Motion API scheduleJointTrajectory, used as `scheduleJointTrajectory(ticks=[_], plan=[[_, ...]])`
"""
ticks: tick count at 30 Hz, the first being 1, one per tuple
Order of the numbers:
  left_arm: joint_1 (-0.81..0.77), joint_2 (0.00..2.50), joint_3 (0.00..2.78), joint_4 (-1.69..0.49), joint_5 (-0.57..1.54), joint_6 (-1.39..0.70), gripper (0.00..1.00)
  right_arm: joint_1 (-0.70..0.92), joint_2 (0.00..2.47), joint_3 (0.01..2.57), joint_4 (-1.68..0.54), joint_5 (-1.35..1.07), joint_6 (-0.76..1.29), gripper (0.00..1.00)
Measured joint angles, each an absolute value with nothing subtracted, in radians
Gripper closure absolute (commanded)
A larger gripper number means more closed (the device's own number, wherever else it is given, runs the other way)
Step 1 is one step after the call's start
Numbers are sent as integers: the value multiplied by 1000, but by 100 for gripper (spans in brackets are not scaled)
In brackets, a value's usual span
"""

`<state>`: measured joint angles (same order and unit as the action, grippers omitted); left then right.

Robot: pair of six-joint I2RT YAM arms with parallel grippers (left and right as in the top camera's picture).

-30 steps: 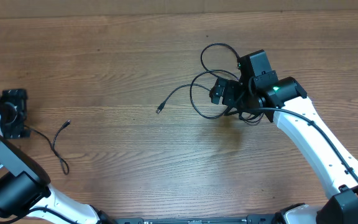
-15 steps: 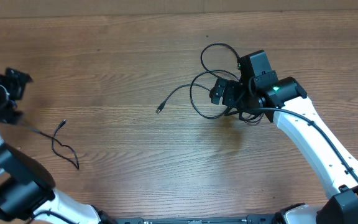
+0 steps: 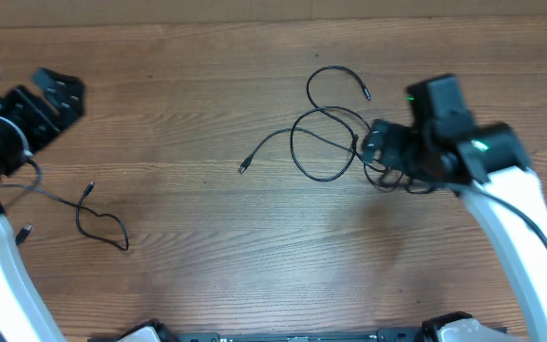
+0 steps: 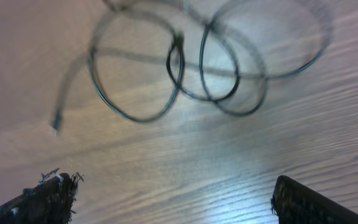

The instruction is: Untangle cables

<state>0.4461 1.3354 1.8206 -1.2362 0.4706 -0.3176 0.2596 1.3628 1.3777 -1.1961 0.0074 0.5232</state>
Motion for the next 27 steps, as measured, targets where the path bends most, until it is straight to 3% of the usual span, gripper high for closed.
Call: scheduleJointTrajectory(ticks=[6, 12, 19, 27], plan=[[207, 1198, 1816, -1321, 408, -309, 0, 210, 1163, 1388, -1251, 30, 524, 0], [6, 1105, 1717, -1341, 322, -342, 0, 210, 1153, 1390, -1225, 33, 508, 0], [-119, 1106, 1439, -1240, 182, -518, 0, 210, 1292, 1388, -1102, -2, 337, 3], [-134, 1137, 1299, -1184, 153, -607, 0, 210, 1587, 1385, -1067, -22, 135, 4]])
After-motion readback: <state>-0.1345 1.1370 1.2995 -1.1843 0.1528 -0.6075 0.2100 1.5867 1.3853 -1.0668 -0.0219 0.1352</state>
